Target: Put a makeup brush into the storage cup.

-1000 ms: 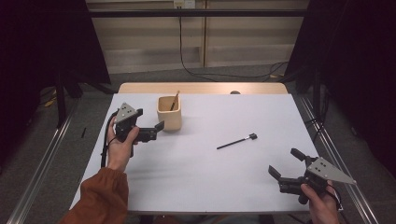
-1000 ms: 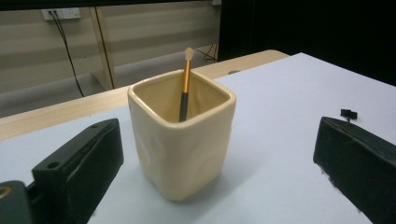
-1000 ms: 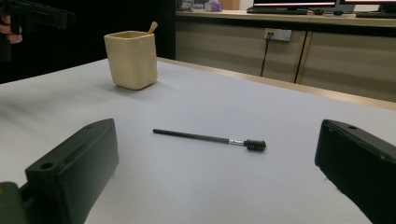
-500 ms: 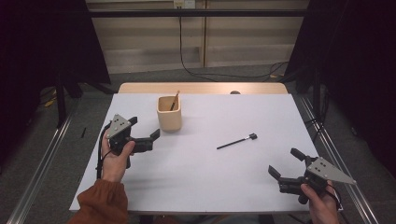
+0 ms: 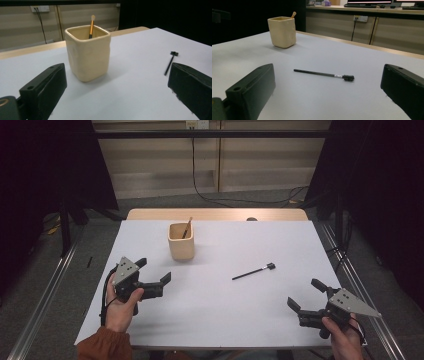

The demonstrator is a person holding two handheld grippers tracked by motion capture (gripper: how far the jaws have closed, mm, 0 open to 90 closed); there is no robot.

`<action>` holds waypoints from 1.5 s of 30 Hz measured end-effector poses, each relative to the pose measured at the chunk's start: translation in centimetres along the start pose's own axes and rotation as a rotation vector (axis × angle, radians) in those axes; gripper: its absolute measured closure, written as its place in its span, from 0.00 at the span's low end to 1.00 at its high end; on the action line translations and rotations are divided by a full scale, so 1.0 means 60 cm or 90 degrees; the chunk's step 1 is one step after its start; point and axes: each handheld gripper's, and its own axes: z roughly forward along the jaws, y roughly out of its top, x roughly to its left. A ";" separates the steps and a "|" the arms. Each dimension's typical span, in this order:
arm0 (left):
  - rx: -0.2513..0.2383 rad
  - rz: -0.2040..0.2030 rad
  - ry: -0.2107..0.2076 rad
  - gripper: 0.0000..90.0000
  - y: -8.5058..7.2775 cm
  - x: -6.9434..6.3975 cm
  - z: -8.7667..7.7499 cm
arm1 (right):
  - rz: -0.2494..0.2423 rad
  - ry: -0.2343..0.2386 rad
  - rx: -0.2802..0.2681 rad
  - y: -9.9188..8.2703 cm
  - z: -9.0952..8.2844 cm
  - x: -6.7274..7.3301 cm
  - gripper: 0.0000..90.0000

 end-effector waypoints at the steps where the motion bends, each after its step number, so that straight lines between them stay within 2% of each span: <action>1: 0.001 -0.001 -0.001 0.02 -0.003 -0.001 -0.003 | 0.000 0.000 0.000 0.000 0.000 0.000 0.00; 13: 0.007 -0.004 -0.001 0.02 -0.042 -0.020 -0.030 | 0.004 -0.002 -0.001 0.001 0.002 0.000 0.00; 16: -0.003 -0.004 0.004 0.02 -0.039 -0.020 -0.032 | 0.001 0.001 -0.001 0.001 0.002 0.000 0.00; 31: -0.010 -0.024 -0.008 0.02 -0.043 -0.010 -0.038 | 0.013 0.010 0.000 0.001 0.009 0.000 0.00; 33: -0.011 -0.021 -0.012 0.02 -0.042 -0.010 -0.038 | 0.009 0.016 0.000 0.002 0.010 -0.001 0.00; 35: -0.008 -0.020 -0.006 0.02 -0.042 -0.012 -0.037 | 0.011 0.021 -0.002 0.004 0.013 -0.001 0.00; 37: -0.005 -0.026 -0.011 0.02 -0.042 -0.014 -0.034 | 0.015 0.025 -0.003 0.007 0.017 -0.002 0.00; 45: -0.010 -0.020 -0.013 0.02 -0.041 -0.016 -0.035 | 0.027 0.033 -0.014 0.022 0.035 -0.007 0.00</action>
